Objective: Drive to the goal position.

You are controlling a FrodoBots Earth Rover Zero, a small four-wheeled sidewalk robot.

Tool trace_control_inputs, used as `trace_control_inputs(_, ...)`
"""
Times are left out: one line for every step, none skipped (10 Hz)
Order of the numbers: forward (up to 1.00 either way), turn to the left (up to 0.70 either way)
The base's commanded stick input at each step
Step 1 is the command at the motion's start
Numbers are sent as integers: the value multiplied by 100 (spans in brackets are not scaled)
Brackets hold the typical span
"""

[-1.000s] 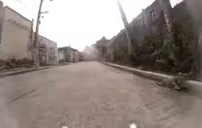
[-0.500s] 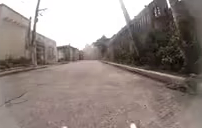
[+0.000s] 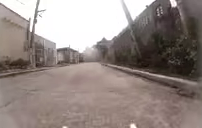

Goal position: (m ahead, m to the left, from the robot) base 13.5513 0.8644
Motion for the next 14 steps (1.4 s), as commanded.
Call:
trace_control_inputs(70, 1)
trace_control_inputs(70, 1)
trace_control_inputs(70, 1)
trace_control_inputs(70, 1)
trace_control_inputs(70, 1)
trace_control_inputs(70, 1)
trace_control_inputs(70, 1)
trace_control_inputs(70, 1)
trace_control_inputs(70, 1)
trace_control_inputs(70, 1)
trace_control_inputs(70, 1)
trace_control_inputs(70, 1)
trace_control_inputs(70, 1)
trace_control_inputs(70, 1)
